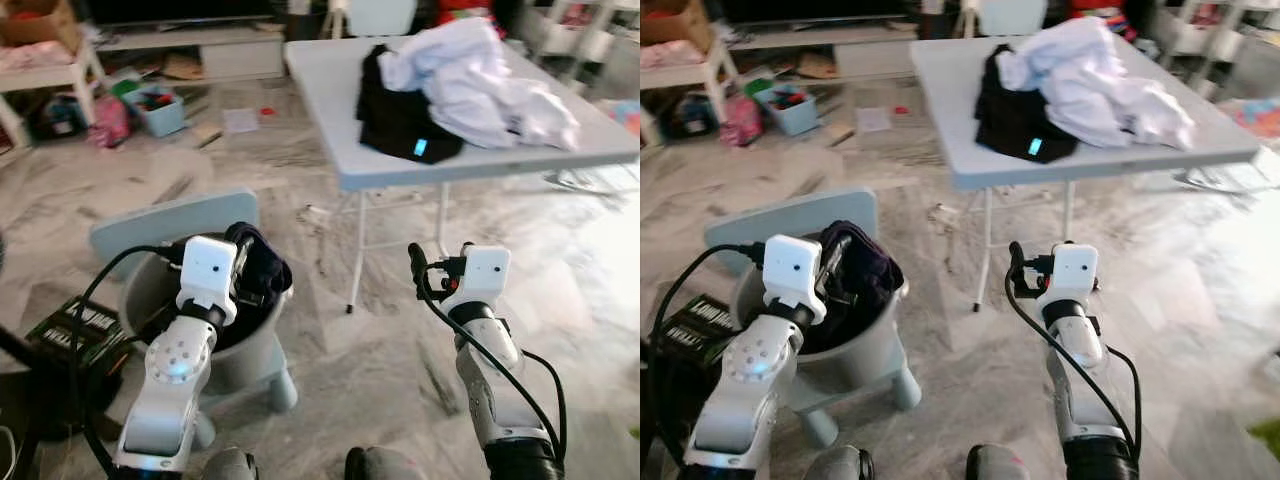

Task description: Hang hanger

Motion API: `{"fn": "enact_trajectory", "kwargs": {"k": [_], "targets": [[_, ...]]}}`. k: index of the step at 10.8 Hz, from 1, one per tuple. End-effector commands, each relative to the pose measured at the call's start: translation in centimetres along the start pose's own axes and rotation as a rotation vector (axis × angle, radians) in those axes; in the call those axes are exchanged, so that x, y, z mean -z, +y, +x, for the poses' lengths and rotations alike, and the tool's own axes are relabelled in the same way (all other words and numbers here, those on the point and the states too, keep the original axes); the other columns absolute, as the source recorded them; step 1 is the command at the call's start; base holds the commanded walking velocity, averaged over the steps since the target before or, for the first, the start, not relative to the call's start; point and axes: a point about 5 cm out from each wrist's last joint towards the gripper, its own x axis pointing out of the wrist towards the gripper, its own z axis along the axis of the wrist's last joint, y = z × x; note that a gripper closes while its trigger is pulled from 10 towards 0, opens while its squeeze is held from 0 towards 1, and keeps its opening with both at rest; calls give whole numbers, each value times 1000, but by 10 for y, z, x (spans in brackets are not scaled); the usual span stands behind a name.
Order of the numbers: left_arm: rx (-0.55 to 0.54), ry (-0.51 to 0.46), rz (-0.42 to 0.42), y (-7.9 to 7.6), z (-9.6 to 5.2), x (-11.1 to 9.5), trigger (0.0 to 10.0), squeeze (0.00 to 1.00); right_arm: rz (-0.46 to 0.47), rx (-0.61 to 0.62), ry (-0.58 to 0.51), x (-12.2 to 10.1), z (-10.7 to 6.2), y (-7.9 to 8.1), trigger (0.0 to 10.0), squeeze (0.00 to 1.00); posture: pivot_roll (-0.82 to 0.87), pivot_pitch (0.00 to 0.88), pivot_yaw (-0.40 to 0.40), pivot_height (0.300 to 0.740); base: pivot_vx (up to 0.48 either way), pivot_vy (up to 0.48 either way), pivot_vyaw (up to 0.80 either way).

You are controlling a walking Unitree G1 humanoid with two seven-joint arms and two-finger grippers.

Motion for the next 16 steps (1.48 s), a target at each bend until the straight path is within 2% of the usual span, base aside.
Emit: {"fn": "enact_trajectory", "kwargs": {"k": [1,5,11,16], "targets": [[0,-46,-5,2,2,-12,10000,0,-9,-11,-2,-3,3,1,10000,0,2,53,-3,740,0,0,0],[9,-50,-20,1,3,-15,10000,0,-12,-15,7,-1,-1,3,10000,0,-3,59,-3,740,0,-61,0],[18,-57,-28,0,7,-18,10000,0,-14,-16,12,-1,0,3,10000,0,-4,64,0,740,0,-304,0],[15,-97,-28,1,12,-31,10000,0,-15,-23,9,-2,1,5,10000,0,-5,66,-4,740,0,-333,0]]}}
